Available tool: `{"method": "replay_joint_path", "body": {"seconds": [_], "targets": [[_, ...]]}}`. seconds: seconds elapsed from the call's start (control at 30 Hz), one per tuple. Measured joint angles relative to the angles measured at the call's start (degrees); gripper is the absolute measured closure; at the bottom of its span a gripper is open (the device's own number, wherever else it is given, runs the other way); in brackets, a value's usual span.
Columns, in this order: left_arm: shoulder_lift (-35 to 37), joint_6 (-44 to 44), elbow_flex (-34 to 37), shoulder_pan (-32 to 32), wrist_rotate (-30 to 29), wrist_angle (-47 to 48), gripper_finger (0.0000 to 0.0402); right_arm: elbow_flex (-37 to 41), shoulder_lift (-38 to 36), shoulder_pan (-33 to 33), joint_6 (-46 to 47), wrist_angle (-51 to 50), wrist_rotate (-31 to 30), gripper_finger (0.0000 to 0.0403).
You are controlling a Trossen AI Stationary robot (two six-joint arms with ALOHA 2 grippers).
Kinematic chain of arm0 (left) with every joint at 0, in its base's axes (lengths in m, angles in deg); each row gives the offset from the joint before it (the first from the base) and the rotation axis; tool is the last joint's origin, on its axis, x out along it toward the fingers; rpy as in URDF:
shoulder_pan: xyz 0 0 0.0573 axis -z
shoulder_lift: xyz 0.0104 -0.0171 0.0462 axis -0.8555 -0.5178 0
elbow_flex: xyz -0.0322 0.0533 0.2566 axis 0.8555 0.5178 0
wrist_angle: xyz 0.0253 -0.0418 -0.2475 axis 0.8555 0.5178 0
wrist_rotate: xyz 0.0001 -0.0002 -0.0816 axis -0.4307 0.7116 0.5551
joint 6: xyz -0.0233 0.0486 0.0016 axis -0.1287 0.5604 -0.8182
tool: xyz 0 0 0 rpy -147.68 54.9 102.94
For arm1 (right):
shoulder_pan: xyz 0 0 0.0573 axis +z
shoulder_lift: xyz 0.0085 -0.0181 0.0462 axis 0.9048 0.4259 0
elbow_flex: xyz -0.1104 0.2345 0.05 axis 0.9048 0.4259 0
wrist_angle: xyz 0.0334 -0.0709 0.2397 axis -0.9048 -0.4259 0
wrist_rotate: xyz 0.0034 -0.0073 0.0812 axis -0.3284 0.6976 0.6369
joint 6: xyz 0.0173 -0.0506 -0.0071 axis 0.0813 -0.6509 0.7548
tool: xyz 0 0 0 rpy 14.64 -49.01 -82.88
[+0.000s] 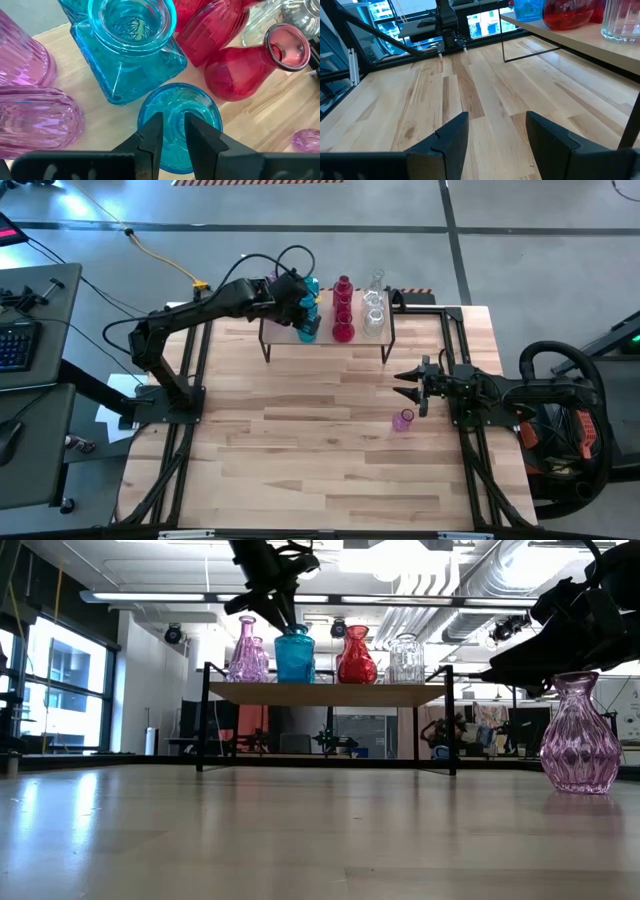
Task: Sort vases onto shelf
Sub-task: Put the blue vase on the shelf aligned with the other blue vases, then put the violet vase on the shelf aligned with the other violet vases
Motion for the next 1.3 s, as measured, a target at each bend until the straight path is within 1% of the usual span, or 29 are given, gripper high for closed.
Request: {"method": "replay_joint_path", "body": {"seconds": [0.8,0.97,1.13,1.3], "targets": [[0.48,0.64,-0.13,0.02,0.25,-0.02,0.033,0.0,0.02,0.02,0.01,0.0,-0.01,0.0222],[0.52,1.07,-0.13,0.02,1.77,-0.07,0.033,0.0,0.02,0.0,0.0,0.0,0.01,0.0222],[2.82,2.95,-0.13,0.25,1.92,-0.42,0.033,0.0,0.01,0.0,0.01,0.0,-0.01,0.0222],[5.93,4.09,-0.15,0.33,0.3,-0.34,0.033,0.0,0.0,0.0,0.0,-0.26,0.01,0.0222]]}}
